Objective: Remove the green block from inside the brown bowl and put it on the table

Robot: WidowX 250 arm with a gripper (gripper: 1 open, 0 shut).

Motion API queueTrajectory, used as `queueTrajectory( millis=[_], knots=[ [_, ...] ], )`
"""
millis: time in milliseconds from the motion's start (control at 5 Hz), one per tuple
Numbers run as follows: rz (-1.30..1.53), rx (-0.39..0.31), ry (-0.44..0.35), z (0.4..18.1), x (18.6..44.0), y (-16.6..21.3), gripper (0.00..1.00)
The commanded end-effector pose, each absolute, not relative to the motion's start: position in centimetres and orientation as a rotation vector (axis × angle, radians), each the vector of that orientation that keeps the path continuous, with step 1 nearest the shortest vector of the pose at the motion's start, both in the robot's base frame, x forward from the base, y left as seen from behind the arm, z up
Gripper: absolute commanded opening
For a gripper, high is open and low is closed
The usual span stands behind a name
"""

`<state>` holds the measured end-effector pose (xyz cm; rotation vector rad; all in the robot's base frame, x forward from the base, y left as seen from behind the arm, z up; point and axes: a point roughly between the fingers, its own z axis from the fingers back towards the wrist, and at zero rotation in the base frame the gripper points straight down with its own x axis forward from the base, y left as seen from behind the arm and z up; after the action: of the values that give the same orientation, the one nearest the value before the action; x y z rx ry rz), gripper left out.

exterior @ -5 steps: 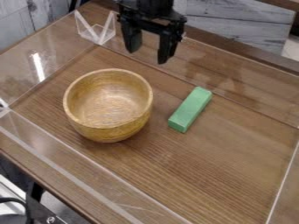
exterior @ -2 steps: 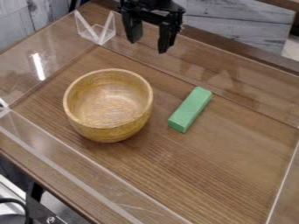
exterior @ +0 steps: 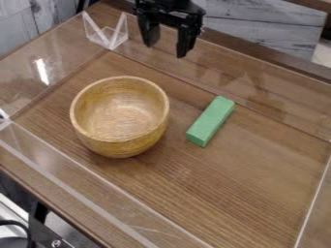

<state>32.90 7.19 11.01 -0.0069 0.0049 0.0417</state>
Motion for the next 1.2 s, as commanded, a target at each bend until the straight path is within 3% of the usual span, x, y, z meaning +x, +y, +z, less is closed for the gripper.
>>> queueTrajectory(
  millis=[0,1000],
  knots=[
    [0.060,0.007,-0.074,12.8,34.2,8.0,1.00],
    [0.098,0.001,-0.096,11.6,36.2,9.1,1.00]
  ],
)
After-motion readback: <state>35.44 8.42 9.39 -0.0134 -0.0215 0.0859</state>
